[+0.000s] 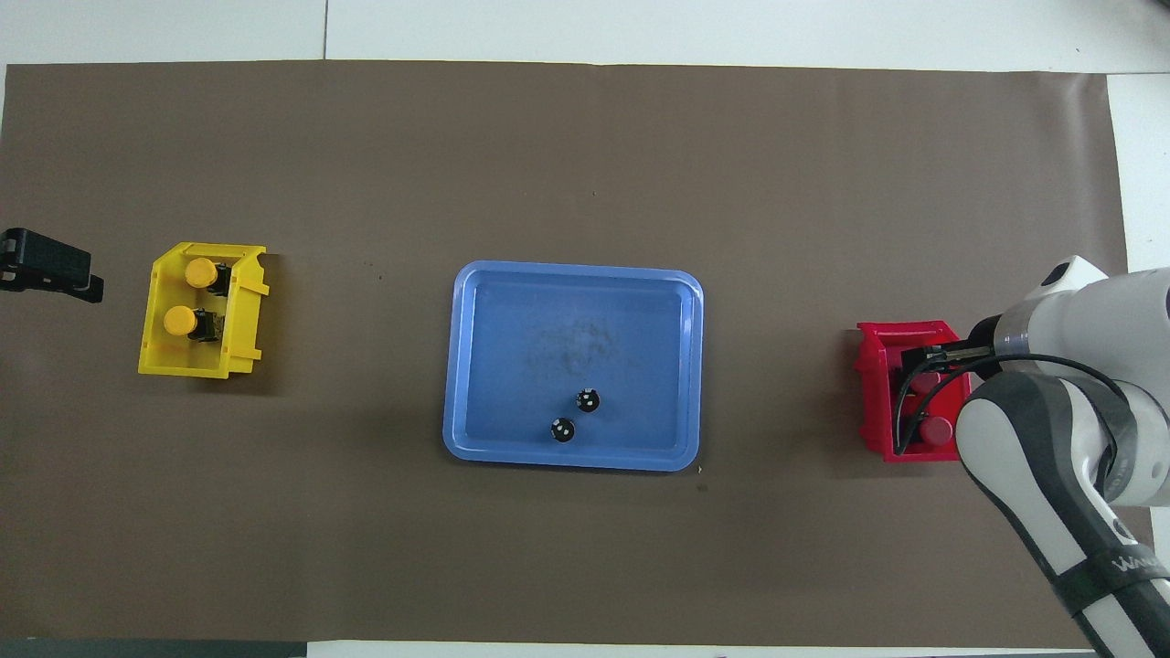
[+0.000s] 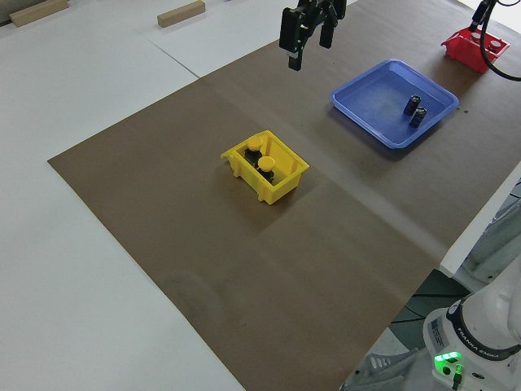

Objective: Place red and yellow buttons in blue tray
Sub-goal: 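Reach the right gripper down and grasp a red button in the holder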

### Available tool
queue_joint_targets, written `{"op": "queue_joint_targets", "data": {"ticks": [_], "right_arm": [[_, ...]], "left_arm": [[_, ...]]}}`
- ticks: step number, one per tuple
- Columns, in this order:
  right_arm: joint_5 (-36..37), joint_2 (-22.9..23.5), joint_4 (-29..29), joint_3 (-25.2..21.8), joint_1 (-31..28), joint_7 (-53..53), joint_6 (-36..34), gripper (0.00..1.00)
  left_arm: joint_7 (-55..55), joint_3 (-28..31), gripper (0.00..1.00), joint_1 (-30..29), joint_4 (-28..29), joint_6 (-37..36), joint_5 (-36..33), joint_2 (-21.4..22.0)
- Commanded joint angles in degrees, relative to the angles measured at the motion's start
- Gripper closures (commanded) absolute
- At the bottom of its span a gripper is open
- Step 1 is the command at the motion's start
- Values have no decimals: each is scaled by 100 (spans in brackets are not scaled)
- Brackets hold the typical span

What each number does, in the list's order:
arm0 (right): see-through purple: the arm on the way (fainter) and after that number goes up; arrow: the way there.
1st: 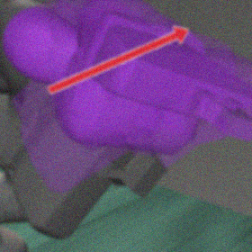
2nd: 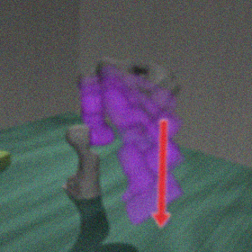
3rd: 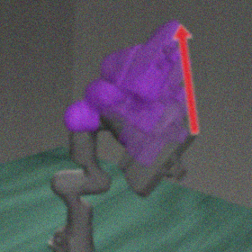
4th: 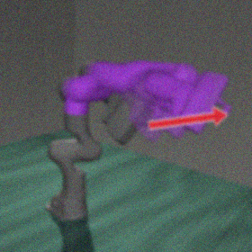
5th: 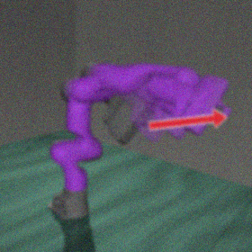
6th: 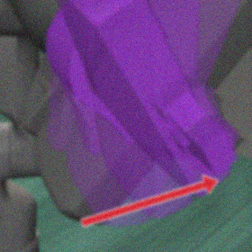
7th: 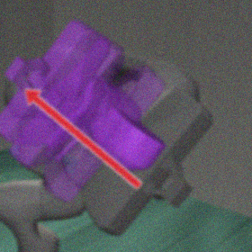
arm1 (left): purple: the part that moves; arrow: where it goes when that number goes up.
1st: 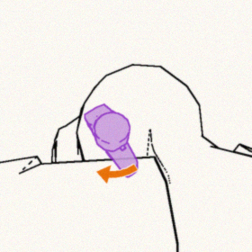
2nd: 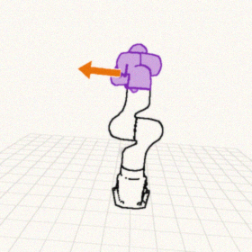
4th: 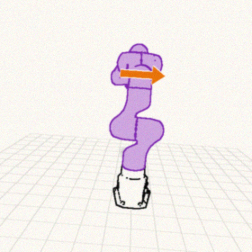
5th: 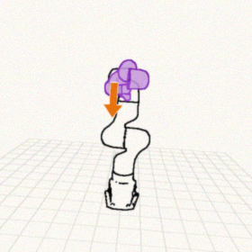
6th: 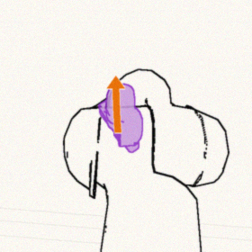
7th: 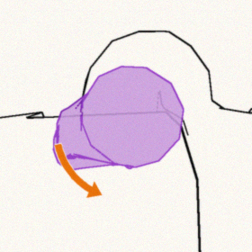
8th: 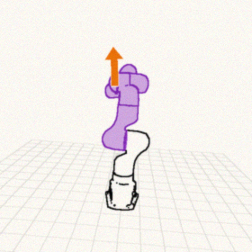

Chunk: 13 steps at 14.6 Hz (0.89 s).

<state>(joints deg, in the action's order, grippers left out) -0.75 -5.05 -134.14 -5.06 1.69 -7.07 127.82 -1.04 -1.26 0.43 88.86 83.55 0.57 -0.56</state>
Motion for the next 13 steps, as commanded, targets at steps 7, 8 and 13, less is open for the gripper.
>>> {"op": "queue_joint_targets", "data": {"ticks": [7, 8, 13], "right_arm": [[-48, -40, -394, 32, -20, -102, 480, 36], [-48, -32, -403, 32, -20, -110, 463, 36], [-48, -31, -412, 32, -20, -110, 481, 64]], "left_arm": [[60, 12, 0, -17, 193, -111, 5, 179], [78, 12, 0, -17, 193, -102, 5, 179], [69, 12, 0, -17, 193, -111, 5, 179]]}}
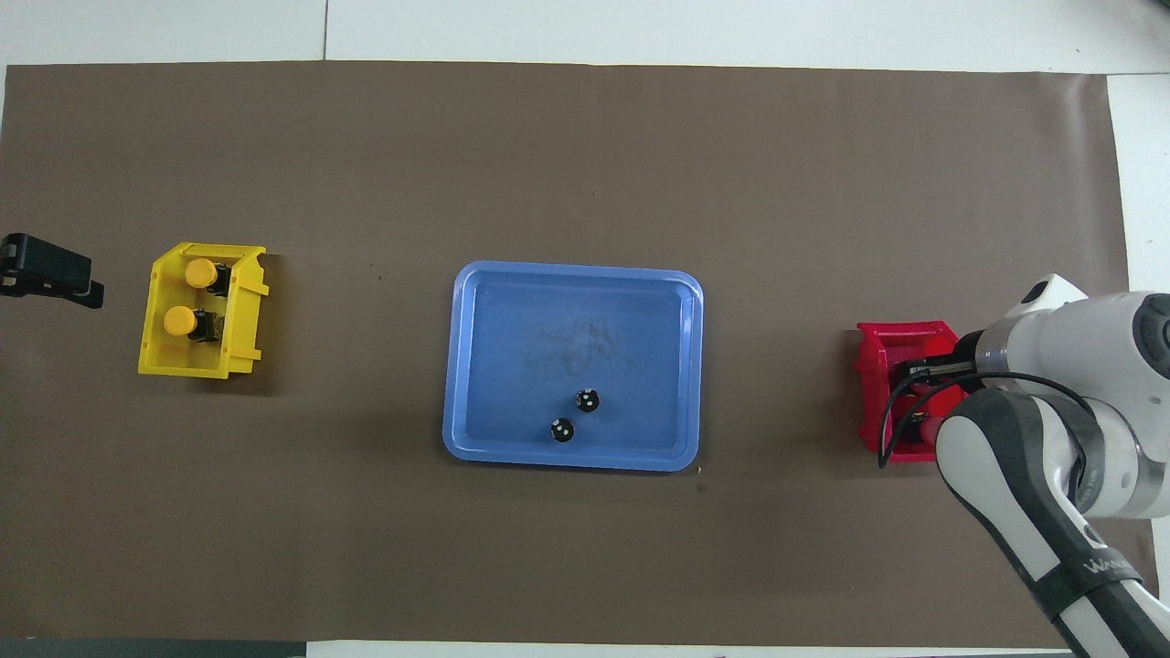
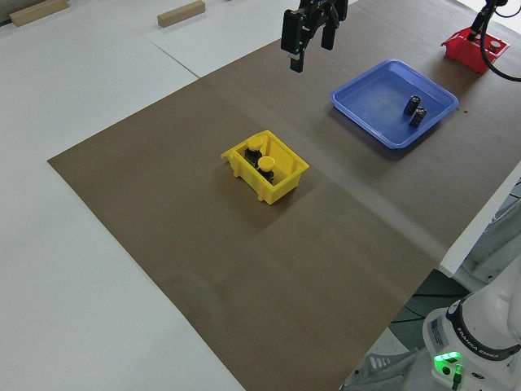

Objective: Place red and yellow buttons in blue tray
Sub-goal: 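Reach the right gripper down and grasp a red button in the holder, then carry the red button with the right gripper into the blue tray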

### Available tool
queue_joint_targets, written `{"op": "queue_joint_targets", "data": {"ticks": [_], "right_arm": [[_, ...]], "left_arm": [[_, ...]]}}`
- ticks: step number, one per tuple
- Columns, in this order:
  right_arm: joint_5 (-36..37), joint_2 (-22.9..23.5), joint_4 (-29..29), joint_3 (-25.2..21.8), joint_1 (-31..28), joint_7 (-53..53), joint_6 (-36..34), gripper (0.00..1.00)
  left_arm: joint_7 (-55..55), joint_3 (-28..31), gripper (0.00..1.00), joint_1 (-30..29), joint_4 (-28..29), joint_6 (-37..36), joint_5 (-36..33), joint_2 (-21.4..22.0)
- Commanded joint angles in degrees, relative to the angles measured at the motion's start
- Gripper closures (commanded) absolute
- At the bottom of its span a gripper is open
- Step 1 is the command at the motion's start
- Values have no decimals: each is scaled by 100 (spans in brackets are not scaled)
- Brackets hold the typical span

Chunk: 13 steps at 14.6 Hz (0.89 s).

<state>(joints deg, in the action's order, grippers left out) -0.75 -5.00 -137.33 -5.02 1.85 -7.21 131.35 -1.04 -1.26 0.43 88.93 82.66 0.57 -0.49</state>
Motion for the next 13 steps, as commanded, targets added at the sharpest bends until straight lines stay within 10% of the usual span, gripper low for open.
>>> {"op": "queue_joint_targets", "data": {"ticks": [1, 3, 13], "right_arm": [[-48, -36, -92, 27, -36, -96, 110, 72], [-40, -19, 4, 27, -36, -114, -3, 84], [-83, 1254, 3632, 80, 999, 1139, -2728, 82]], "left_arm": [[61, 12, 0, -17, 186, -22, 5, 181], [52, 12, 0, -8, 186, -22, 5, 173], [60, 12, 0, -8, 169, 48, -4, 164]]}}
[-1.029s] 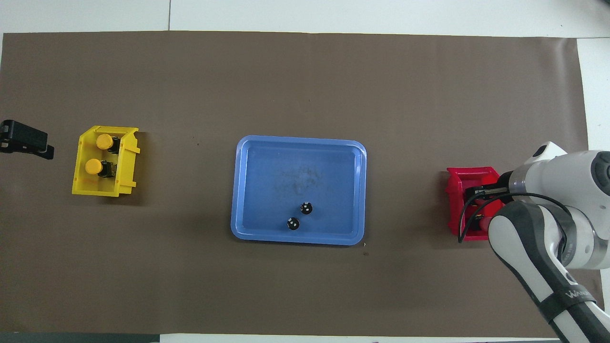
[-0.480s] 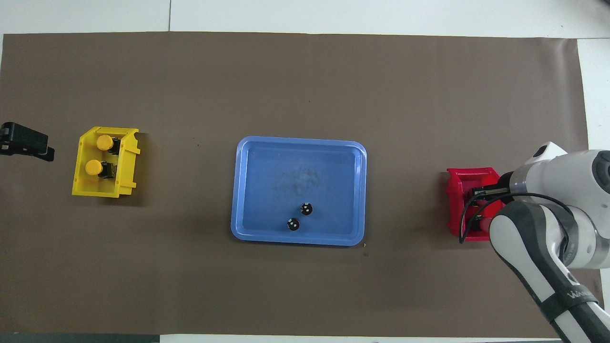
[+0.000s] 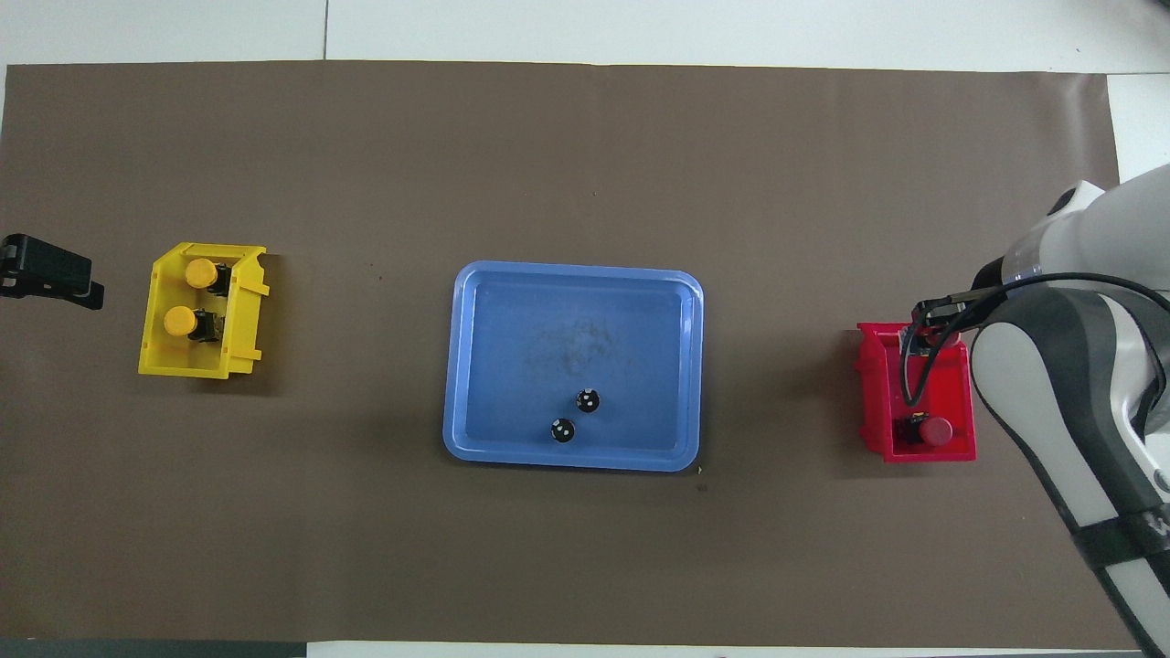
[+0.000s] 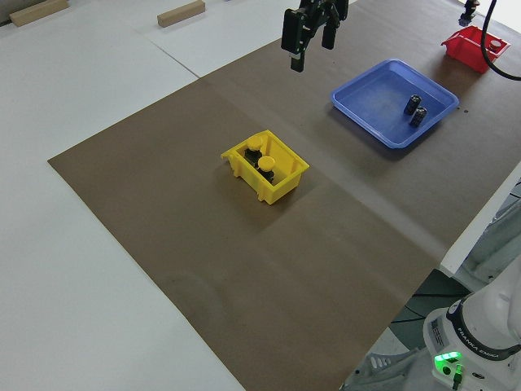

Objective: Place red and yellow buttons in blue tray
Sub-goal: 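Carry the red button with the right gripper into the blue tray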

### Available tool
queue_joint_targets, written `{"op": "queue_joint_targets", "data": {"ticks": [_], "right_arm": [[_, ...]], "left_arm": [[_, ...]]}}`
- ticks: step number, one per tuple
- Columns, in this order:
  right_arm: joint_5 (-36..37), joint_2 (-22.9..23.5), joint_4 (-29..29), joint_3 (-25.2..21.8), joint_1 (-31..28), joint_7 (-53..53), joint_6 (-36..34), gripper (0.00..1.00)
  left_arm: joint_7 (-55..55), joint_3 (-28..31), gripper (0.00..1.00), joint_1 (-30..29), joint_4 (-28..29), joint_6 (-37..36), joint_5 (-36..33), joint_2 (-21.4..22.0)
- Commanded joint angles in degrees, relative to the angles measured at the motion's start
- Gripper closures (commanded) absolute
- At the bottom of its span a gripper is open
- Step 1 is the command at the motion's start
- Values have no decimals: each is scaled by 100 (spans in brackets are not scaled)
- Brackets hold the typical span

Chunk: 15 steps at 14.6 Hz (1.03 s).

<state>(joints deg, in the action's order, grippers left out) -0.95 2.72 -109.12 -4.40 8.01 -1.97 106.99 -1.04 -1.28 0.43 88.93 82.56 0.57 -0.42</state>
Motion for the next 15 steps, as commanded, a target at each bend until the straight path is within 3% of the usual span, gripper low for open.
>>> {"op": "queue_joint_targets", "data": {"ticks": [1, 3, 8, 12, 15], "right_arm": [[-272, 545, 1014, 18, 612, 1019, -267, 82], [-625, 738, 1287, 18, 1034, 1592, -22, 83], [-547, 1177, 1174, 18, 2229, 2753, 813, 84], [-529, 1608, 1174, 18, 2591, 2948, 1183, 84], [-442, 1950, 1183, 18, 2915, 3192, 1350, 84]], "left_arm": [[87, 13, 0, -8, 151, 41, -4, 147], [87, 5, 0, -8, 186, -3, 5, 164], [96, 5, 0, 53, 204, 234, 22, 165], [262, -13, 1, 80, 703, 1199, 22, 296], [272, -13, 3, 80, 854, 1534, 22, 183]]}}
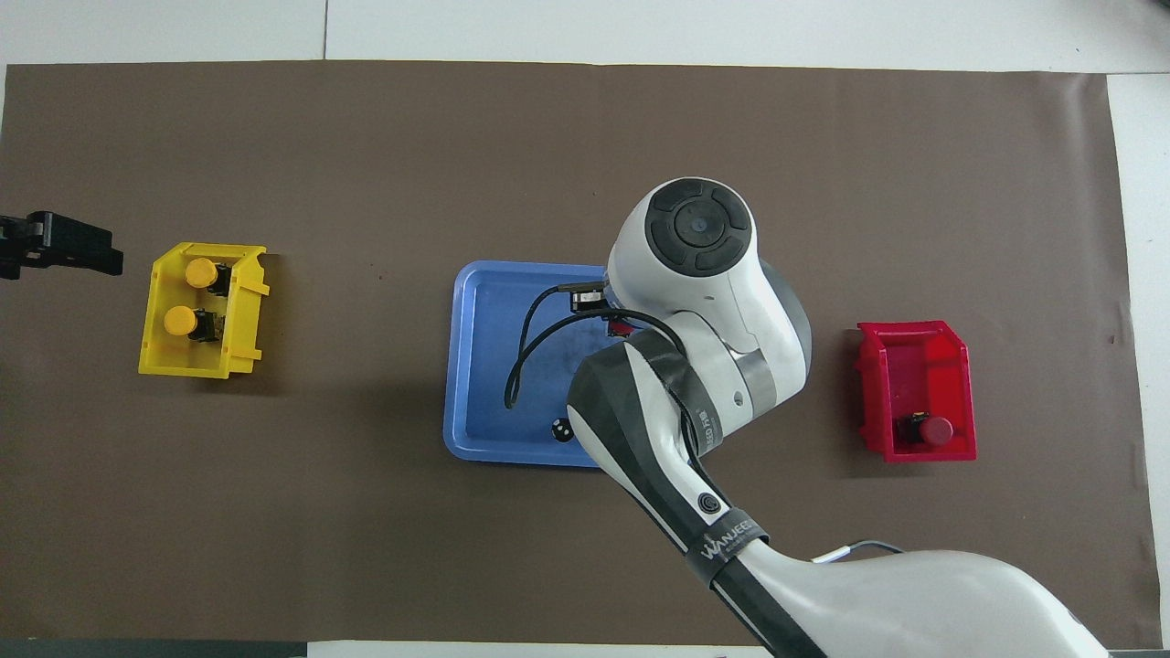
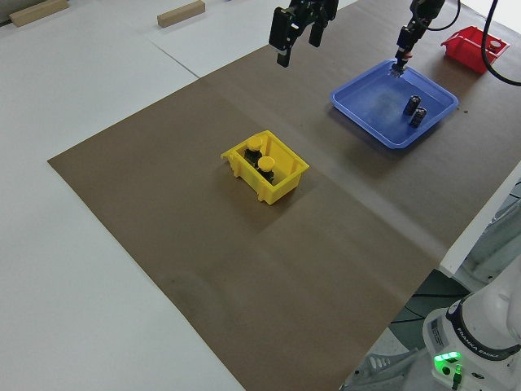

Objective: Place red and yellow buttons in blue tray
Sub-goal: 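Carry the red button with the right gripper into the blue tray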

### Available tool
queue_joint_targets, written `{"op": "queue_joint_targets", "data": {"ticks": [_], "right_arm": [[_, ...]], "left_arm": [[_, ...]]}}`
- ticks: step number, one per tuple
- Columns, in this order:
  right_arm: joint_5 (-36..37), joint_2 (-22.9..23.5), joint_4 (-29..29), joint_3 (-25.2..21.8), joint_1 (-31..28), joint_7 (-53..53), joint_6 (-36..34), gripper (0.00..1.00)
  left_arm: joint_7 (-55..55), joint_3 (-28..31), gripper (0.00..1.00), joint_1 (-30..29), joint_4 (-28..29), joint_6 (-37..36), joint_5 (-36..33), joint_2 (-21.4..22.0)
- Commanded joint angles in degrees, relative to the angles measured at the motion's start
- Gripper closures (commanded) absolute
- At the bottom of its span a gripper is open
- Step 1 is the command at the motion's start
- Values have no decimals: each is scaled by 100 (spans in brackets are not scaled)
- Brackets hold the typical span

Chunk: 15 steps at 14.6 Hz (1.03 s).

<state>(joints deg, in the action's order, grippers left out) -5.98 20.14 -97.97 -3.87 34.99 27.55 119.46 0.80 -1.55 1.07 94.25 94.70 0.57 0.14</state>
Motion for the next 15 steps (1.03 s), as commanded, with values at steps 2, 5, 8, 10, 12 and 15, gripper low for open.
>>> {"op": "queue_joint_targets", "data": {"ticks": [2, 5, 8, 10, 12, 15], "right_arm": [[141, 280, 58, -35, 272, 453, 209, 84], [141, 289, 15, -35, 307, 471, 227, 76], [167, 271, -100, -44, 298, 488, 333, 43], [316, 236, 127, -70, 211, 471, 166, 43], [361, 35, 478, -114, -86, 401, -333, 42], [387, -851, 96, -114, -719, -169, -975, 40]], "left_arm": [[96, 14, 3, 16, 566, 714, 22, 4], [88, 6, 3, 7, 752, 1278, 22, -293], [87, 14, 9, -11, 857, 1700, 31, -611], [96, 14, 14, -46, 928, 1990, 22, -716], [79, 6, 18, -63, 1199, 2499, 31, -761], [105, 6, 24, -81, 1411, 2922, 22, -866]]}}
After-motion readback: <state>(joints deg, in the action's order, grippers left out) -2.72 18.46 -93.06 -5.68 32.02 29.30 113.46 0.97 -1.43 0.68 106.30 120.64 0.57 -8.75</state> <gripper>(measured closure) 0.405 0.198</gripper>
